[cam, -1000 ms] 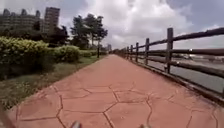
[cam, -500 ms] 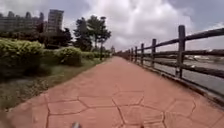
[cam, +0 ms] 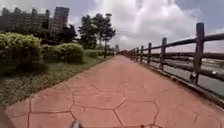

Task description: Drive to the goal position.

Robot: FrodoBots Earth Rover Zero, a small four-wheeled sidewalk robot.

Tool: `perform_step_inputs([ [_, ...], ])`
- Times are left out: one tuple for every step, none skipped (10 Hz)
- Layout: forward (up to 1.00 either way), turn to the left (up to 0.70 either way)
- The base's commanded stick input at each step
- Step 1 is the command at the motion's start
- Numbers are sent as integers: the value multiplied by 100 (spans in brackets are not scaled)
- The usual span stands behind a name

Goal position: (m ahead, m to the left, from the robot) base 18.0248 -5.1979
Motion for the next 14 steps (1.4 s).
perform_step_inputs([
  [85,-23],
  [85,-23],
  [85,-23],
  [85,-10],
  [85,11],
  [85,11],
  [85,11],
  [85,11],
  [85,11],
  [85,11],
  [85,11],
  [85,11],
  [85,11],
  [85,11],
])
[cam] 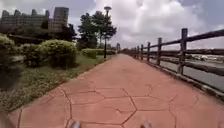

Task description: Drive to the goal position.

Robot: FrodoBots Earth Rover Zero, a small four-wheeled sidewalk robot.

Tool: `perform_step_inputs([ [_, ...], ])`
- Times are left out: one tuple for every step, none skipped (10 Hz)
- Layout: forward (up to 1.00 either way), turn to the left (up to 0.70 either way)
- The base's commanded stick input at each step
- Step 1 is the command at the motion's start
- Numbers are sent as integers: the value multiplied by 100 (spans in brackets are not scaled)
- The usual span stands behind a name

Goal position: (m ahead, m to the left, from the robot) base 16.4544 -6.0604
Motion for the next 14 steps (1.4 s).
perform_step_inputs([
  [85,11],
  [85,8],
  [85,-23],
  [85,-23],
  [85,-23],
  [85,-23],
  [85,-23],
  [85,-23],
  [85,-23],
  [85,-23],
  [85,-23],
  [85,-23],
  [85,-23],
  [85,-23],
])
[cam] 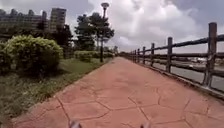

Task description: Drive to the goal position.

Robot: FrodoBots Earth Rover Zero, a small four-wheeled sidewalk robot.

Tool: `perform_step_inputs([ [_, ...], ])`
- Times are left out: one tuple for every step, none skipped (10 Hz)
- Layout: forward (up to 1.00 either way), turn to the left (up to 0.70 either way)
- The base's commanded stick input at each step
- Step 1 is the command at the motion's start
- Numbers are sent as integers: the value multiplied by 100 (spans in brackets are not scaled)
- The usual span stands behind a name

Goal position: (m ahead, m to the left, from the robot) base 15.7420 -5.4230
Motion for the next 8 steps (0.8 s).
perform_step_inputs([
  [85,4],
  [85,11],
  [85,11],
  [85,11],
  [85,11],
  [85,11],
  [85,-7],
  [85,-23],
])
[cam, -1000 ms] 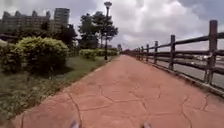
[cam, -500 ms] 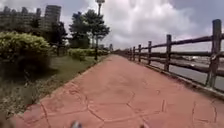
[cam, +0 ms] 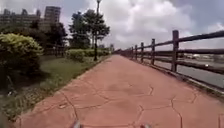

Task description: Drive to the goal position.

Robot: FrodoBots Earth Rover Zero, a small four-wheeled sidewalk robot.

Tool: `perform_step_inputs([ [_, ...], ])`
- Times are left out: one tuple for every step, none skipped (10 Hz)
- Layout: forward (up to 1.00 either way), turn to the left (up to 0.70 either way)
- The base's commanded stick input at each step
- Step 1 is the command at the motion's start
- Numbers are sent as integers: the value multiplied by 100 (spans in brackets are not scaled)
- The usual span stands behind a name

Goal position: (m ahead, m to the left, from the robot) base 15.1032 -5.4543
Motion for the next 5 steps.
perform_step_inputs([
  [85,-23],
  [85,-23],
  [85,-23],
  [85,-23],
  [85,-23],
])
